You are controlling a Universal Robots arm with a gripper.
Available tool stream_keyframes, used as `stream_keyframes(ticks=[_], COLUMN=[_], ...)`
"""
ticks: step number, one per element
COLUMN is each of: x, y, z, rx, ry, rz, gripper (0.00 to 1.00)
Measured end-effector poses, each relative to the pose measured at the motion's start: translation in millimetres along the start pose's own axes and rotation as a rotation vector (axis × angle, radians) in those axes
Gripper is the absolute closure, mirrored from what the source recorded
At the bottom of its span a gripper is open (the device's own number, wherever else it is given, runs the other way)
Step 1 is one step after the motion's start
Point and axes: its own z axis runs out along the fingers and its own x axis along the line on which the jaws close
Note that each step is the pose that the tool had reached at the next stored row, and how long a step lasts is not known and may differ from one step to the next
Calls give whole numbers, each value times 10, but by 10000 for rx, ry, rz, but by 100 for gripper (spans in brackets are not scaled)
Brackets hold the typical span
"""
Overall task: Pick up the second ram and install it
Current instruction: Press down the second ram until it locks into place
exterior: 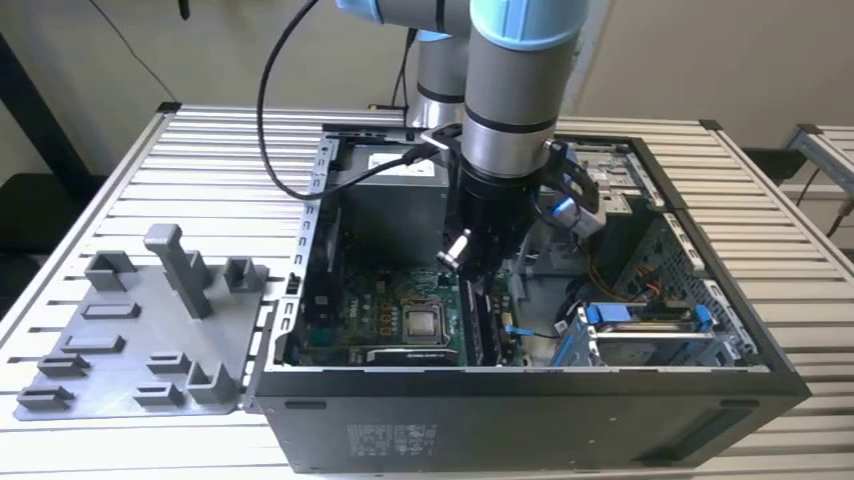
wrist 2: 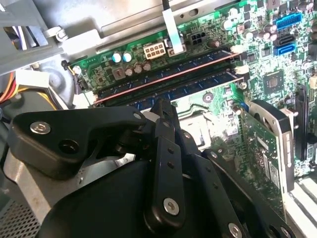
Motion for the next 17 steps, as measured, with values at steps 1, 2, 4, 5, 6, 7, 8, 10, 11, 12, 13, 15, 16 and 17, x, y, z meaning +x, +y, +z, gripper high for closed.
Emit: stream_keyframes(ticks=[1, 2, 4, 5, 6, 7, 8, 10, 11, 12, 13, 15, 16, 17], x=[1, 2, 5, 8, 10, 11, 12, 14, 15, 15, 15, 15, 15, 15], y=[1, 1, 5, 6, 8, 9, 10, 11, 11, 11, 12, 12, 12, 13], z=[0, 0, 1, 1, 1, 2, 2, 4, 4, 3, 4, 5, 5, 6], rx=[-1, -1, -2, -3, -4, -5, -7, -11, -17, -38, -64, -136, -168, -181], ry=[-4, -8, -19, -26, -34, -42, -52, -71, -83, -100, -121, -171, -191, -200], rz=[-64, -132, -312, -425, -545, -669, -803, -1078, -1213, -1319, -1416, -1593, -1682, -1770], gripper=[89, 89, 89, 89, 89, 89, 89, 89, 89, 89, 89, 89, 89, 89])
